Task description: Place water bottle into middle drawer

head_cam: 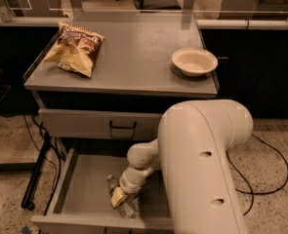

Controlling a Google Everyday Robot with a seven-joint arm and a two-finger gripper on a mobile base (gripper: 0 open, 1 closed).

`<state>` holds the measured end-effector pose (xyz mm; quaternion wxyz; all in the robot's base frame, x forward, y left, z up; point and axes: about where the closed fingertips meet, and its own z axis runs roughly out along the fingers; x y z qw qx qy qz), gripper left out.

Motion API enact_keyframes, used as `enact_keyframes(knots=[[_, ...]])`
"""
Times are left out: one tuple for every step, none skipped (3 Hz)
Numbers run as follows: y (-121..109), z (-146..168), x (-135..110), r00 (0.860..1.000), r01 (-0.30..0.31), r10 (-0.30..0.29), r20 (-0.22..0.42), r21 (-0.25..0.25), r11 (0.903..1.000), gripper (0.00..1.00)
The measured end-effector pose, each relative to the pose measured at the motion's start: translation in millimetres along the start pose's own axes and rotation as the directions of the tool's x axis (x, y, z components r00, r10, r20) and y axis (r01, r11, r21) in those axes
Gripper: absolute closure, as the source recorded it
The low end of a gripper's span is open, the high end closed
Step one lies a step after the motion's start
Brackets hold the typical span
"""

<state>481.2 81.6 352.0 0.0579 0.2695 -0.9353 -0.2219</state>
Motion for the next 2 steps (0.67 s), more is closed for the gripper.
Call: enact_keyframes(knots=[[0.0,0.0,0.0,1.000,0.000,0.000,0.000,0.000,1.0000,0.00],[0.0,0.0,0.0,1.000,0.000,0.000,0.000,0.000,1.0000,0.00]])
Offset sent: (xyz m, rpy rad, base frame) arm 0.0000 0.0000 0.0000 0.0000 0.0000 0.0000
